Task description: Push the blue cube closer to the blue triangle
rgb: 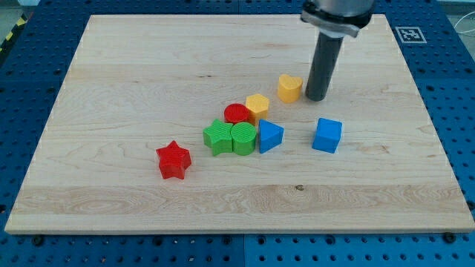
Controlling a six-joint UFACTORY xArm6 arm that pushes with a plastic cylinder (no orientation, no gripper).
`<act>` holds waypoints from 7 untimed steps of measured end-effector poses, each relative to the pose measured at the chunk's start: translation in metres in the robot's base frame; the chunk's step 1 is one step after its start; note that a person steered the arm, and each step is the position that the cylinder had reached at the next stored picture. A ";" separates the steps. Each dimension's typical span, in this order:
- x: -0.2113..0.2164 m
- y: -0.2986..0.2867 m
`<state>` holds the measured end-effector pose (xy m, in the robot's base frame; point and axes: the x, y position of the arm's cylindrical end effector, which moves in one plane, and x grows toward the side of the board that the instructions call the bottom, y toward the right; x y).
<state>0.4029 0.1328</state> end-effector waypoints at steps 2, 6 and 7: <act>0.033 0.056; 0.085 0.056; 0.085 0.044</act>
<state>0.4880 0.1772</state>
